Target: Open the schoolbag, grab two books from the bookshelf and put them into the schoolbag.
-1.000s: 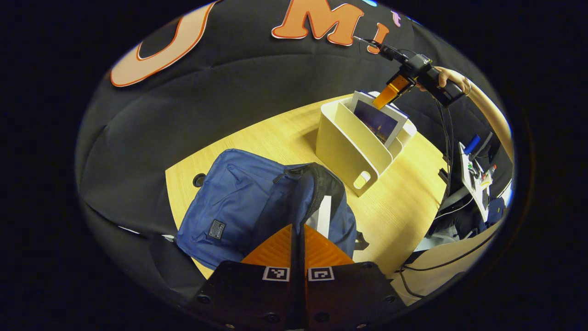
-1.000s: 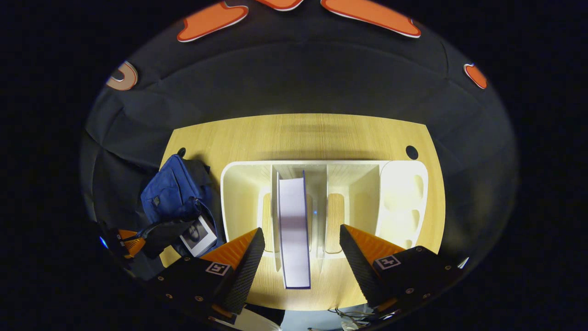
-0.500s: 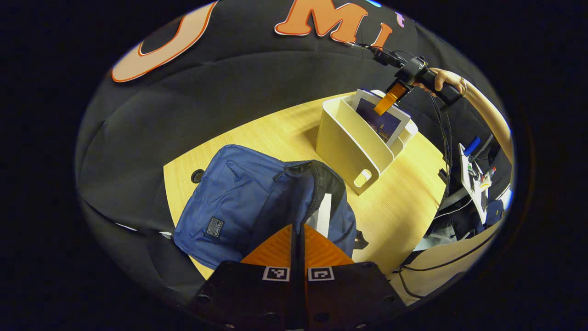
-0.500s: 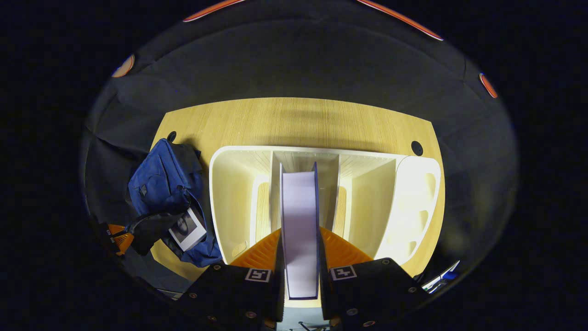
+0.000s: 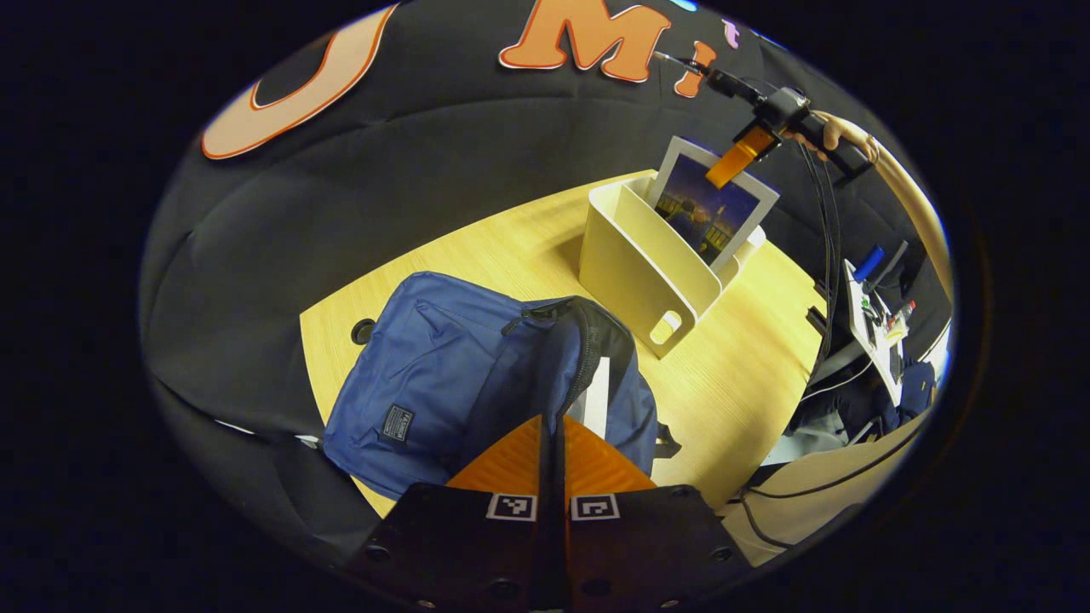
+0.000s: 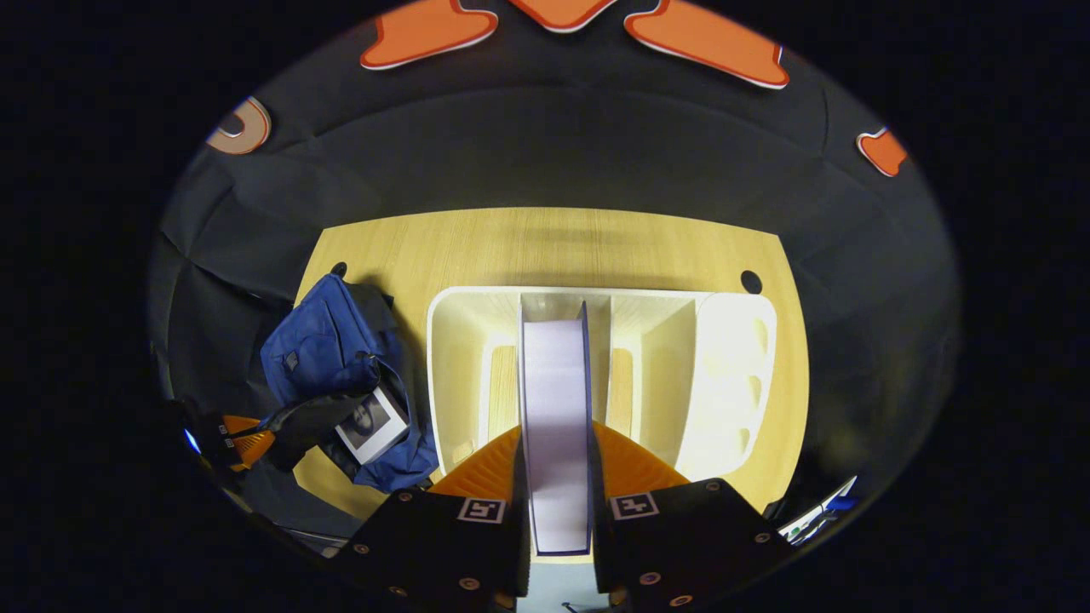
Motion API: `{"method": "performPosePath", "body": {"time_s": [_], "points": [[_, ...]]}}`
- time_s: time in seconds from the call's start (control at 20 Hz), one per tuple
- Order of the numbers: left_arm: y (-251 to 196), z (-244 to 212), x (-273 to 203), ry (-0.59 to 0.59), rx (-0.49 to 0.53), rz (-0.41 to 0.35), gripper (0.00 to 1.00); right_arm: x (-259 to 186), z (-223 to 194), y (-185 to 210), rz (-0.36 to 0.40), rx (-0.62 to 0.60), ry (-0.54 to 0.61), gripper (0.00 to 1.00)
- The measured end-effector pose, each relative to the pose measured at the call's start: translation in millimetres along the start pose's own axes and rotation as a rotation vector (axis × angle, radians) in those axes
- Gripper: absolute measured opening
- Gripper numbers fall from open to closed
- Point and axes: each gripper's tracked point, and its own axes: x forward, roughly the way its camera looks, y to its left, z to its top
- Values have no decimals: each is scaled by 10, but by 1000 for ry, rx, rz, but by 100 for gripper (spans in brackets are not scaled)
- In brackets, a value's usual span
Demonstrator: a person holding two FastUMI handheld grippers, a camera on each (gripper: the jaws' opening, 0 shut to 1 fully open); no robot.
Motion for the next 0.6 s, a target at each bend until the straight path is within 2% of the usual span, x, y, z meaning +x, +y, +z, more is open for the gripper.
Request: {"method": "performPosePath", "body": {"time_s": [0.2,0.4,0.45,0.5,0.6], "points": [[21,23,-23,-18,13,11,1,-580,159,15,-12,20,-107,30],[17,-6,-9,-44,4,-10,1,-1180,222,223,47,35,-211,30],[45,-21,2,-50,7,-7,1,-1280,210,310,70,44,-227,40],[91,-29,3,-54,7,5,1,-1381,184,415,99,48,-237,29],[140,-37,10,-64,-15,7,1,-1505,107,616,157,60,-245,29]]}}
